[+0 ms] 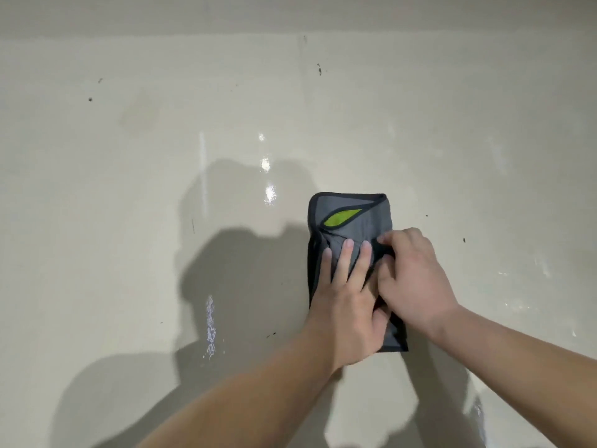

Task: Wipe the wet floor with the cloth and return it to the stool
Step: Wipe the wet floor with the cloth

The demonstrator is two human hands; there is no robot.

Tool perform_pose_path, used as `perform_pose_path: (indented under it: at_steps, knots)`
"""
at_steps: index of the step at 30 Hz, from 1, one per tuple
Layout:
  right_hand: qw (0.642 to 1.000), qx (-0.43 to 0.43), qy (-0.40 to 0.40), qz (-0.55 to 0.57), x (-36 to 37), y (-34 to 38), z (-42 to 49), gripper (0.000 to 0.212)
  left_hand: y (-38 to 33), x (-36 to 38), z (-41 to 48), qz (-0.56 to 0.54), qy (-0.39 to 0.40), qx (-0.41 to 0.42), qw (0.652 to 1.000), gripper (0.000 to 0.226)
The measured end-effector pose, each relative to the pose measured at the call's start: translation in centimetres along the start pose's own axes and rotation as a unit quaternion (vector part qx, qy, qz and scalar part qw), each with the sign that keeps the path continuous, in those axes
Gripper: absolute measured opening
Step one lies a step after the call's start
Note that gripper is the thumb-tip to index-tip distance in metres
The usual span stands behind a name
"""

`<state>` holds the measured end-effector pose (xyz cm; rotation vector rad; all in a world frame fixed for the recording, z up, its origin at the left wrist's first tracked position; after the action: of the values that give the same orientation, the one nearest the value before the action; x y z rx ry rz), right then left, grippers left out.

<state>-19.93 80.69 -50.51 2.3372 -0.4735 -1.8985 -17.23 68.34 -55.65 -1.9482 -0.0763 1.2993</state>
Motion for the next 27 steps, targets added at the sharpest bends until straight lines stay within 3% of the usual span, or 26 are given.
perform_pose_path:
  at_steps: [3, 5, 10, 12, 14, 17, 19, 23, 27]
  knots:
    - [0.996, -0.082, 0.001, 0.015, 2.2, 0.6, -1.3, 0.044, 1.6, -2.8, -0.6, -0.158, -0.109, -0.014, 0.981, 0.060]
    - [0.990, -0.121, 0.028, -0.063, 4.2, 1.4, -1.7, 0.060, 3.0, -5.0, -1.6, -0.159, -0.155, -0.062, 0.973, 0.067]
    - [0.955, -0.177, 0.093, -0.219, 6.3, 1.4, -1.5, 0.090, 3.4, -9.1, -3.9, -0.061, -0.063, -0.115, 0.990, 0.059]
    - [0.939, -0.209, 0.119, -0.245, 5.6, 0.4, -0.6, 0.096, 2.8, -10.9, -4.3, -0.025, -0.006, -0.116, 0.993, 0.057]
    - [0.917, -0.227, 0.192, -0.267, 4.4, -0.4, 0.5, 0.096, 1.2, -12.7, -4.9, 0.008, 0.011, -0.111, 0.994, 0.054]
    - [0.907, -0.231, 0.262, -0.235, 3.6, -0.1, 0.8, 0.098, -1.3, -14.0, -5.0, 0.017, 0.034, -0.197, 0.980, 0.057]
    - [0.920, -0.238, 0.244, -0.196, 4.5, -0.2, 0.1, 0.099, -2.6, -13.8, -4.7, 0.041, 0.088, -0.242, 0.965, 0.047]
    - [0.929, -0.285, 0.107, -0.212, 5.7, -1.5, -0.1, 0.095, -3.7, -12.4, -2.8, 0.097, 0.155, -0.311, 0.933, 0.025]
    - [0.902, -0.341, 0.109, -0.240, 4.5, -3.7, 1.8, 0.090, -5.1, -9.5, -0.8, 0.073, 0.078, -0.352, 0.930, 0.037]
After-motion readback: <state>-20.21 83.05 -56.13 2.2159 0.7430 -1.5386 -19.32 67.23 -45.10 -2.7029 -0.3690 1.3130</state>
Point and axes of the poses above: each hand's wrist, its own z-axis towards the middle knuckle, its own x-axis out of the palm, y = z × x, the point moved 2 cm from there along z, towards the middle knuckle, and after that the axes turned 10 degrees about -z, right-handed, at the moved point
